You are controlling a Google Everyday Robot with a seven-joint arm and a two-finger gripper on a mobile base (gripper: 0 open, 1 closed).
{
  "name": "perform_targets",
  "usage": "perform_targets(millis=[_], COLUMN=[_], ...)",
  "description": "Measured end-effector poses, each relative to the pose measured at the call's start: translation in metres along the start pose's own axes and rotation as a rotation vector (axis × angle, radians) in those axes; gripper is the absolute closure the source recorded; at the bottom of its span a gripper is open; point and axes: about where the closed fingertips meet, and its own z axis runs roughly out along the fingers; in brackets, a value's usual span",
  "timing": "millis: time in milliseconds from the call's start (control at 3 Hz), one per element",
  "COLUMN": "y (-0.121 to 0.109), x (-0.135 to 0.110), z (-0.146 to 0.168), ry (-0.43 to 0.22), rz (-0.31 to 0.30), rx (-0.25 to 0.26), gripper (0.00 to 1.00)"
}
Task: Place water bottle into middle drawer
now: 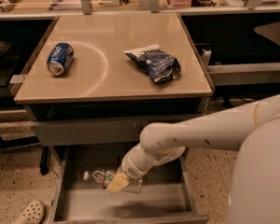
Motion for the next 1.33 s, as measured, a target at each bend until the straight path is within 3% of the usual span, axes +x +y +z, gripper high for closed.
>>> perform_targets(millis=[667,1333], y=[-0.025,-0.047], x=[0.027,0.056], z=[0.05,0.08], ry=[0.027,0.037], rz=[0.108,0.221], rx=[-0.014,0.021], gripper=[1.0,1.0])
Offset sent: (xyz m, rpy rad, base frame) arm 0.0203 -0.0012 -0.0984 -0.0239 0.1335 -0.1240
